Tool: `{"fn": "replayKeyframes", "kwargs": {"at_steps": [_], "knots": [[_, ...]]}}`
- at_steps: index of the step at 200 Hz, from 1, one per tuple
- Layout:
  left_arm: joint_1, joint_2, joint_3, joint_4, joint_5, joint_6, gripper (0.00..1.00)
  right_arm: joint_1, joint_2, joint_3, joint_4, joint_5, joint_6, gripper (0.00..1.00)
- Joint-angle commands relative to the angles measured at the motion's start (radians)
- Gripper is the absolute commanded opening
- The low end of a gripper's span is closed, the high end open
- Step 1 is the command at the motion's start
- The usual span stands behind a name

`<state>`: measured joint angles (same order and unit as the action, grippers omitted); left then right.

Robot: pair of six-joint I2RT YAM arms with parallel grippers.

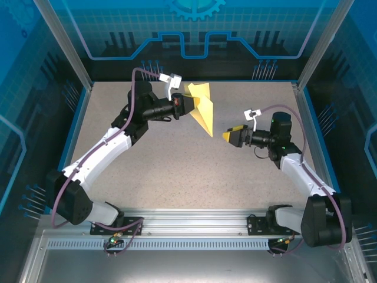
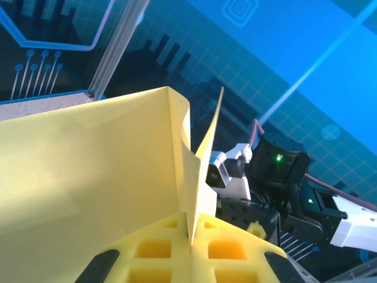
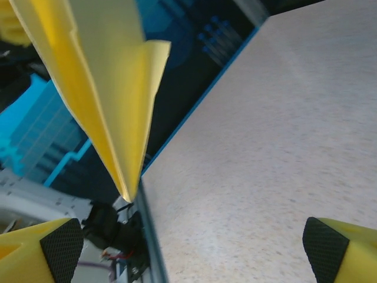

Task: Fold a paper plane with a square sheet of paper (fold left side to right side)
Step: Turn over the paper at the center of the table.

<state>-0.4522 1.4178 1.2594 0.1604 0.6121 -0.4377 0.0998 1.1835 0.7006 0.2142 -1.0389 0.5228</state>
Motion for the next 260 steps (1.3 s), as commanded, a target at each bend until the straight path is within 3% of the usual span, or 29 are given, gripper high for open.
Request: {"fn": "replayKeyframes", "kwargs": {"at_steps": [1,32,57,94,137,147,160,171,195,226,245,260], "knots": [[-0.016,-0.030,-0.013,0.065,0.070,-0.005,0.04,0.071,0.003,0.060,0.078,-0.027,-0.023,0.99],[-0.026,-0.044,-0.012,0.086,0.098,-0.025,0.05,0.149,0.075,0.141,0.117,-0.010,0.016,0.99],[-0.029,-0.051,-0.015,0.083,0.099,-0.035,0.05,0.183,0.106,0.173,0.133,0.001,0.034,0.89],[-0.028,-0.051,-0.017,0.060,0.091,-0.026,0.06,0.190,0.092,0.200,0.138,0.009,0.044,0.58],[-0.029,-0.043,-0.029,0.028,0.058,-0.005,0.14,0.182,0.053,0.197,0.018,0.041,-0.023,0.19],[-0.029,-0.048,-0.030,0.005,0.038,0.009,0.22,0.181,0.042,0.197,-0.022,0.057,-0.047,0.14],[-0.027,-0.066,-0.030,-0.047,-0.019,0.041,0.44,0.177,0.030,0.205,-0.104,0.090,-0.102,0.13],[-0.028,-0.089,-0.032,-0.113,-0.090,0.075,0.57,0.178,0.022,0.220,-0.203,0.130,-0.163,0.12],[-0.026,-0.174,-0.063,-0.221,-0.276,0.132,0.72,0.193,0.023,0.277,-0.487,0.361,-0.315,0.11],[-0.026,-0.322,-0.169,-0.276,-0.526,0.127,0.78,0.354,0.094,0.392,-0.811,0.999,-0.417,0.06],[-0.027,-0.407,-0.247,-0.284,-0.662,0.084,0.79,0.461,0.187,0.441,-0.918,1.340,-0.390,0.06],[-0.028,-0.461,-0.297,-0.296,-0.754,0.051,0.79,0.533,0.263,0.479,-0.973,1.533,-0.374,0.06]]}}
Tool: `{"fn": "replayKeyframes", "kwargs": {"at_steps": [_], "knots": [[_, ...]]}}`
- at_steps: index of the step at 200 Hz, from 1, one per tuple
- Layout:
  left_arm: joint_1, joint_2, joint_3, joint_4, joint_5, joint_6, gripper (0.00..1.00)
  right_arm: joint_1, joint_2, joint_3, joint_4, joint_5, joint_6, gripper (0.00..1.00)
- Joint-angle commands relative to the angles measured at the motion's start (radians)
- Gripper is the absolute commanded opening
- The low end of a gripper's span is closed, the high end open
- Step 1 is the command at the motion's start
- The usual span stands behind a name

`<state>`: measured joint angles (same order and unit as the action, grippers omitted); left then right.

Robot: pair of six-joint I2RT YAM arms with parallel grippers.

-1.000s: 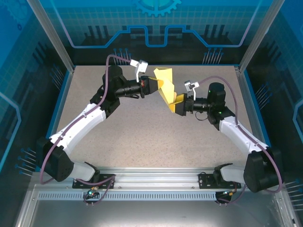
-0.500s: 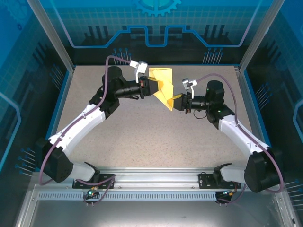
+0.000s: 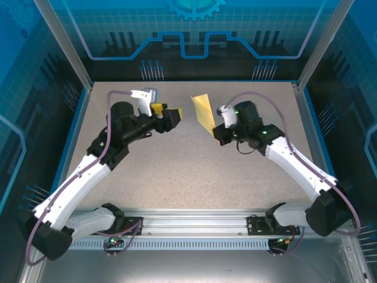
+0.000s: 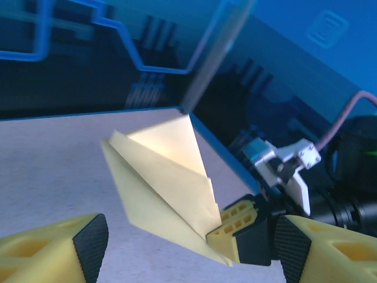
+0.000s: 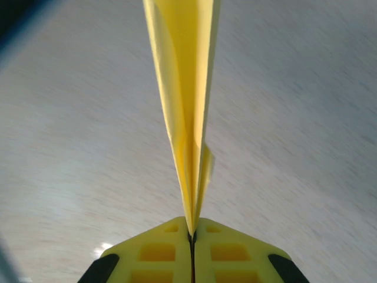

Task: Fold a paper plane with a square sheet of paper (fold left side to right side)
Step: Turn over the paper at the center of the table.

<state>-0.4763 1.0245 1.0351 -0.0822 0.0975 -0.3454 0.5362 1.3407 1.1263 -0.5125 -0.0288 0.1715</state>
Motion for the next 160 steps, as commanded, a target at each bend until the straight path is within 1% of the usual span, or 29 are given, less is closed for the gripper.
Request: {"fn": "replayKeyframes", "kwargs": {"at_steps": [1,18,39,58,92,119,138,151,160], "knots": [[-0.004,-0.071,-0.075,-0.055,-0.246,-0.044,0.79,0.102,0.111,0.056,-0.250,0.538,-0.022,0.06],[-0.002,-0.113,-0.098,-0.083,-0.322,-0.057,0.79,0.170,0.220,0.111,-0.318,0.702,-0.011,0.06],[-0.004,-0.146,-0.098,-0.114,-0.369,-0.065,0.80,0.239,0.374,0.181,-0.391,0.830,0.005,0.07],[-0.004,-0.155,-0.095,-0.128,-0.376,-0.067,0.80,0.289,0.514,0.242,-0.440,0.904,0.020,0.08],[-0.003,-0.150,-0.095,-0.134,-0.376,-0.071,0.80,0.358,0.730,0.362,-0.538,0.989,0.061,0.09],[-0.003,-0.146,-0.095,-0.137,-0.376,-0.070,0.80,0.385,0.845,0.417,-0.578,0.970,0.083,0.12],[-0.003,-0.143,-0.092,-0.143,-0.376,-0.068,0.80,0.399,0.857,0.421,-0.569,0.934,0.083,0.25],[-0.003,-0.135,-0.089,-0.144,-0.374,-0.067,0.80,0.406,0.833,0.407,-0.544,0.893,0.066,0.37],[-0.003,-0.125,-0.086,-0.143,-0.367,-0.070,0.80,0.408,0.803,0.395,-0.519,0.843,0.049,0.44]]}}
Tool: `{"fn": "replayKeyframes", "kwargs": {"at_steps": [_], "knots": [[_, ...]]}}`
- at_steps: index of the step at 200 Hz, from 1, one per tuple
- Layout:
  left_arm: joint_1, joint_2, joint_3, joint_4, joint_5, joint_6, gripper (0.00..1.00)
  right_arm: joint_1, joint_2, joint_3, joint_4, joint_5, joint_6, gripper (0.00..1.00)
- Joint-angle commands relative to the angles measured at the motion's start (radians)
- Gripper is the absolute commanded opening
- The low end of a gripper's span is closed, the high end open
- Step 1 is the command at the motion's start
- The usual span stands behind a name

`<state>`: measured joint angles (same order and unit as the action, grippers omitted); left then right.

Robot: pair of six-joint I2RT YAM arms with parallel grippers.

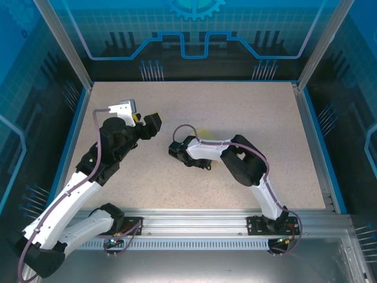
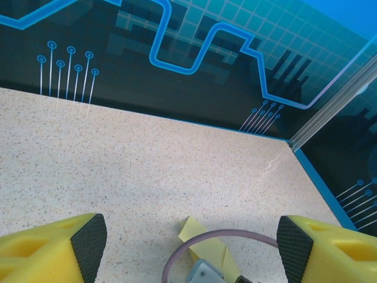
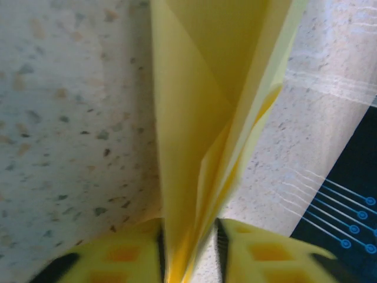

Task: Fold a paper plane with a square sheet of paper (fold left side to right side)
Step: Turn over the paper at the center of the table.

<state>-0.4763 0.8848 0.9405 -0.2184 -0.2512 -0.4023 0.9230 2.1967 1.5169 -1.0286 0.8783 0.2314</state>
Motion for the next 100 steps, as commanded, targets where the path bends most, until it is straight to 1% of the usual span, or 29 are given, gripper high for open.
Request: {"fn": "replayKeyframes", "kwargs": {"at_steps": [1,21,40,50,59,64,74,88,100], "knots": [[-0.003,0.016,0.009,-0.007,-0.018,-0.013,0.80,0.022,-0.057,0.002,0.000,-0.068,-0.013,0.45],[-0.003,0.047,0.026,-0.014,0.002,-0.020,0.81,0.022,-0.155,-0.050,0.069,-0.206,-0.040,0.63],[-0.004,0.087,0.040,-0.029,0.010,-0.033,0.81,0.015,-0.297,-0.126,0.147,-0.352,-0.063,0.79],[-0.003,0.110,0.037,-0.021,0.016,-0.054,0.84,0.006,-0.377,-0.172,0.187,-0.421,-0.067,0.86],[-0.002,0.138,0.031,-0.006,0.031,-0.073,0.86,-0.011,-0.449,-0.213,0.221,-0.488,-0.076,0.89],[-0.001,0.157,0.030,0.003,0.045,-0.085,0.87,-0.025,-0.486,-0.235,0.237,-0.516,-0.073,0.93],[0.001,0.203,0.033,0.018,0.076,-0.108,0.87,-0.059,-0.565,-0.279,0.267,-0.573,-0.065,0.96],[0.005,0.289,0.054,0.028,0.136,-0.141,0.87,-0.135,-0.669,-0.340,0.319,-0.672,-0.059,0.99],[0.012,0.377,0.079,0.032,0.195,-0.169,0.87,-0.211,-0.752,-0.400,0.379,-0.794,-0.051,1.00]]}}
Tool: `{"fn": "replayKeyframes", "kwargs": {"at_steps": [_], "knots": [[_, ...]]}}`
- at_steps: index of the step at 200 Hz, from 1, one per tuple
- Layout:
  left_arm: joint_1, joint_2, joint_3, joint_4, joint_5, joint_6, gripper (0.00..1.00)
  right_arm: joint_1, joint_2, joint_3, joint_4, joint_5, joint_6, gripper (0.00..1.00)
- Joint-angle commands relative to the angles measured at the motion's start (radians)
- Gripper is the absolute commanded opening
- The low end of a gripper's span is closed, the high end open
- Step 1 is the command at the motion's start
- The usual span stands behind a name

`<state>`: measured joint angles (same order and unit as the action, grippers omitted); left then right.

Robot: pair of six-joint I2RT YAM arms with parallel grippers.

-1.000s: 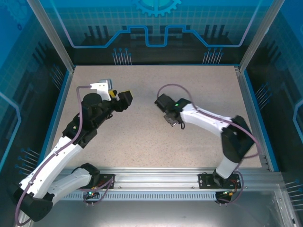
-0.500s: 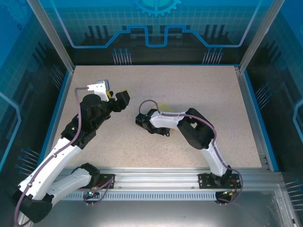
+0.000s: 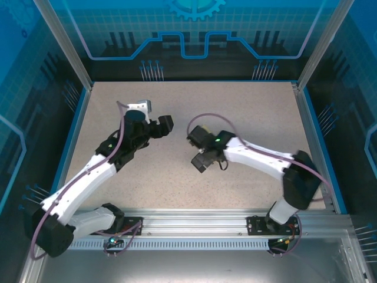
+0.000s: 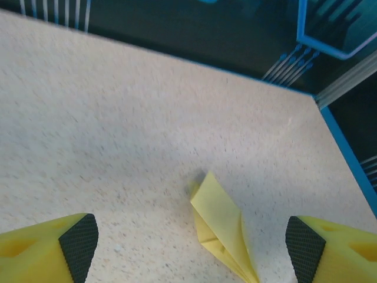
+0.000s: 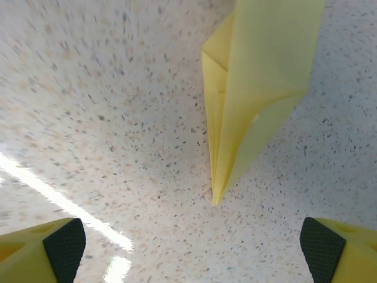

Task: Fold a paper plane with a square sheet of paper (fold left side to right side)
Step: Turn over the paper at the center of the table, then fold the wing for the fifth time at the center of the table.

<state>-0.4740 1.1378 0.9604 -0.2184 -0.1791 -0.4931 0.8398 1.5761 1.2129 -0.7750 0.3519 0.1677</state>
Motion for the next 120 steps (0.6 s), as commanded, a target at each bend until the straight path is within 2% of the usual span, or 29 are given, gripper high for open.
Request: {"fn": "replayKeyframes", "kwargs": {"at_steps": [1,28,70,88,104,120], "knots": [[0.009,0.132,0.062,0.032,0.129,-0.080,0.87,-0.137,-0.137,-0.101,0.131,-0.279,0.013,0.99],[0.010,0.337,0.117,0.092,0.285,-0.149,0.86,-0.326,-0.259,-0.230,0.266,-0.528,0.068,0.99],[0.006,0.608,0.173,0.216,0.444,-0.271,0.79,-0.563,-0.331,-0.406,0.439,-0.789,0.210,0.99],[-0.001,0.699,0.198,0.264,0.484,-0.298,0.77,-0.626,-0.333,-0.460,0.498,-0.875,0.239,1.00],[-0.007,0.772,0.232,0.288,0.515,-0.309,0.74,-0.653,-0.328,-0.483,0.510,-0.902,0.237,1.00],[-0.011,0.836,0.269,0.296,0.534,-0.311,0.67,-0.679,-0.317,-0.498,0.526,-0.938,0.240,0.99]]}}
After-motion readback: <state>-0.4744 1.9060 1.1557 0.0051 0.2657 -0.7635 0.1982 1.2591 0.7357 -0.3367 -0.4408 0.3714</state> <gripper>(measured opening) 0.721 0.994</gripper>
